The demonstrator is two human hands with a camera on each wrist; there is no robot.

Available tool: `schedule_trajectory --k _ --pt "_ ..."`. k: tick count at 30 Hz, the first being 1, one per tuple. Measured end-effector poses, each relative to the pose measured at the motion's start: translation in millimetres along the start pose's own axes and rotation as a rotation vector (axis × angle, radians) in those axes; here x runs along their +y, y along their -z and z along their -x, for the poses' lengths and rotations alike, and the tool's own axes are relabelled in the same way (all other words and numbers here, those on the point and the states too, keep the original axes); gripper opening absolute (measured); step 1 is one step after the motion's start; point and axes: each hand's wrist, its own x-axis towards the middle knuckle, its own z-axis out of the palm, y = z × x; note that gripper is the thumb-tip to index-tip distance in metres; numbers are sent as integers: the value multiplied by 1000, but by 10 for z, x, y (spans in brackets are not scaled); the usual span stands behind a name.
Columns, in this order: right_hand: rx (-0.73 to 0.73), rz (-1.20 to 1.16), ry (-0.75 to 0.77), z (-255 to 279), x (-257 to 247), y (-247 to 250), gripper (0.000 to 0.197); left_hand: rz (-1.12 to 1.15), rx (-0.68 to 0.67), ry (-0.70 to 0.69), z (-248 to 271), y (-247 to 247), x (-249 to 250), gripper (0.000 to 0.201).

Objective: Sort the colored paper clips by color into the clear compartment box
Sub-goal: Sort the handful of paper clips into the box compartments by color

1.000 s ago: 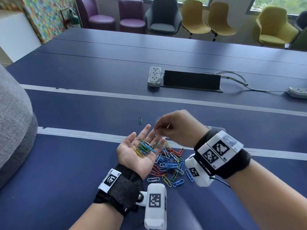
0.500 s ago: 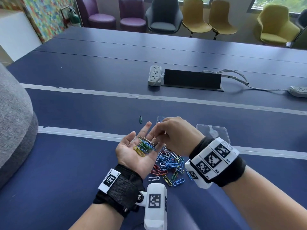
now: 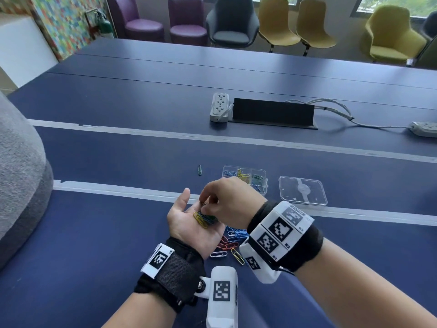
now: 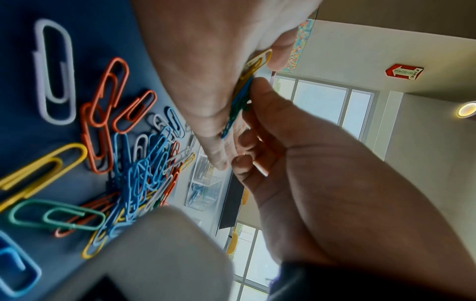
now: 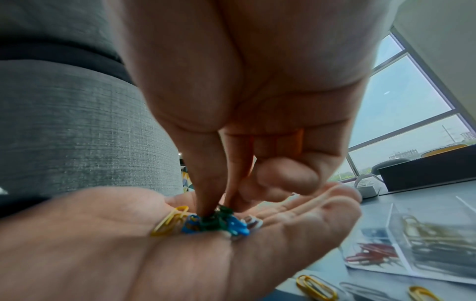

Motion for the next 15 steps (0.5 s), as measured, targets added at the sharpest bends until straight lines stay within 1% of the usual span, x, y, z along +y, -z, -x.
schedule_trajectory --k 9,12,15 --pt "76 -98 27 -32 57 -18 13 -40 -25 10 4 -26 -1 52" --pt "101 -128 11 -50 97 -21 17 -41 -42 8 7 -33 -6 52" --pt "84 -181 17 -49 132 0 23 -44 -71 13 9 -28 -3 54"
